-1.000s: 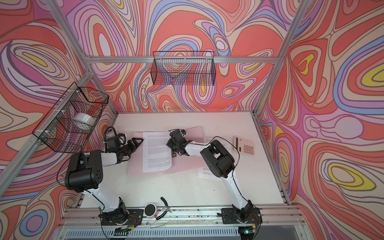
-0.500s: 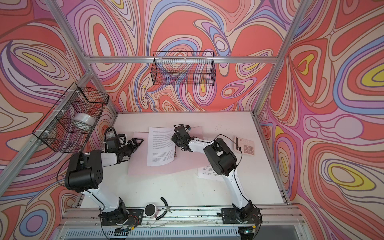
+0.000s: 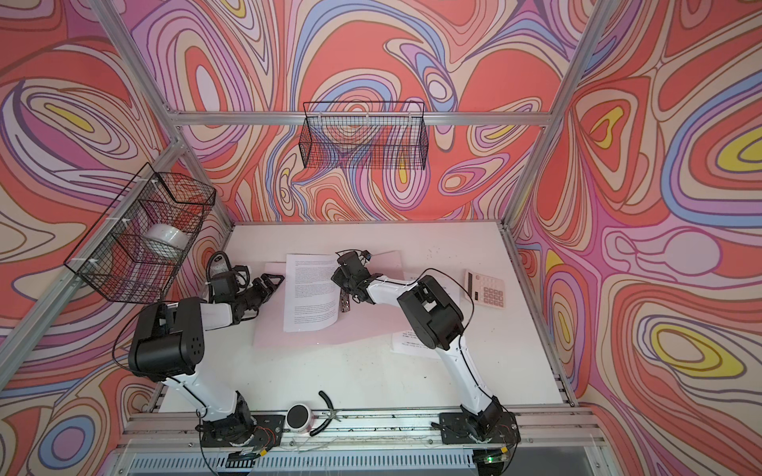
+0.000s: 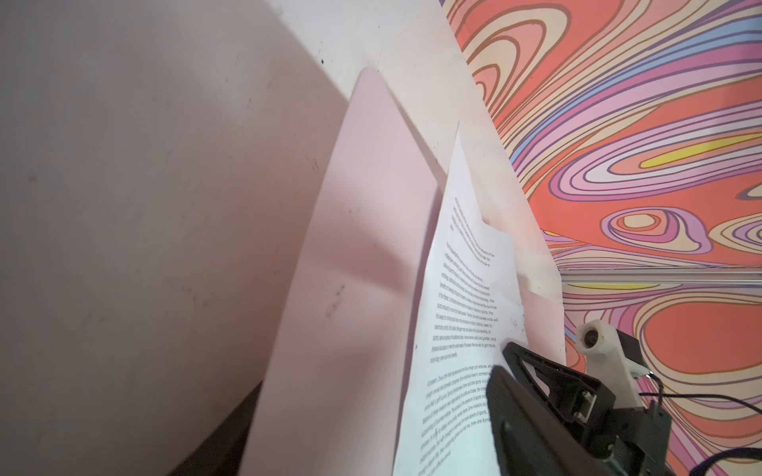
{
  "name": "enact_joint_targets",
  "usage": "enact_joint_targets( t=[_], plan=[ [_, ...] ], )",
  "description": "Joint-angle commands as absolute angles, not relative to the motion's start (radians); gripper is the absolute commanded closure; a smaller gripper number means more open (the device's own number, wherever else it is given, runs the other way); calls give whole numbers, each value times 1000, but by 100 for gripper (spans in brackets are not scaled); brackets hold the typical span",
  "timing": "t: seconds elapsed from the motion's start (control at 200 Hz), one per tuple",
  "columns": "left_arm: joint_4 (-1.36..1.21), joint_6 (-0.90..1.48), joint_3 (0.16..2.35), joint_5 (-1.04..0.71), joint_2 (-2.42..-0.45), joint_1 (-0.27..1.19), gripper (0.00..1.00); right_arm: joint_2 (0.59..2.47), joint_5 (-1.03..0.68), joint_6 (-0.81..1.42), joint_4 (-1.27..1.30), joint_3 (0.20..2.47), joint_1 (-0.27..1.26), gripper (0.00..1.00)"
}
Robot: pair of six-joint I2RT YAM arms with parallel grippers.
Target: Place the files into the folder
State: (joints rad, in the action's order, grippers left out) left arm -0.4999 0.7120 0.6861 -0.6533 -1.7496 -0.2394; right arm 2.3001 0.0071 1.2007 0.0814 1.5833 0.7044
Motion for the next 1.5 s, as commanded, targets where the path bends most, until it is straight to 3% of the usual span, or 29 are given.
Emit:
enact_joint_targets(
  t=[0.0,0.2,0.386,0.676,0.796,0.831,0.896,0.967,0.992,1.147,1.262,1.497],
  plan=[
    [-532,721,673,-643,-1741,-246,23,2341,0,1226,69,1623,719,100],
    [-539,724,663,-630,-1732,-245,22,2369,0,1252,50,1671,742,100],
    [-550,729,654,-615,-1726,-246,14,2386,-6,1279,36,1697,763,100],
    [-567,741,643,-603,-1721,-246,13,2373,-2,1307,37,1668,787,100],
    [-569,740,641,-606,-1720,-245,14,2364,-34,1201,26,1690,778,100],
    [-569,739,641,-607,-1719,-245,14,2361,-51,1154,0,1715,768,86],
    [-568,738,639,-605,-1715,-245,14,2345,-68,1068,-49,1748,745,47],
    [-565,736,639,-606,-1714,-245,14,2337,-106,978,-171,1813,706,18],
    [-565,735,640,-605,-1714,-246,14,2334,-124,942,-212,1835,688,16],
    [-569,736,640,-608,-1716,-245,14,2333,-247,765,-297,1900,573,14],
    [-568,735,643,-613,-1721,-247,14,2482,-497,678,-375,2097,519,34],
    [-567,732,649,-620,-1728,-245,14,2607,-655,629,-380,2256,509,38]
  ],
)
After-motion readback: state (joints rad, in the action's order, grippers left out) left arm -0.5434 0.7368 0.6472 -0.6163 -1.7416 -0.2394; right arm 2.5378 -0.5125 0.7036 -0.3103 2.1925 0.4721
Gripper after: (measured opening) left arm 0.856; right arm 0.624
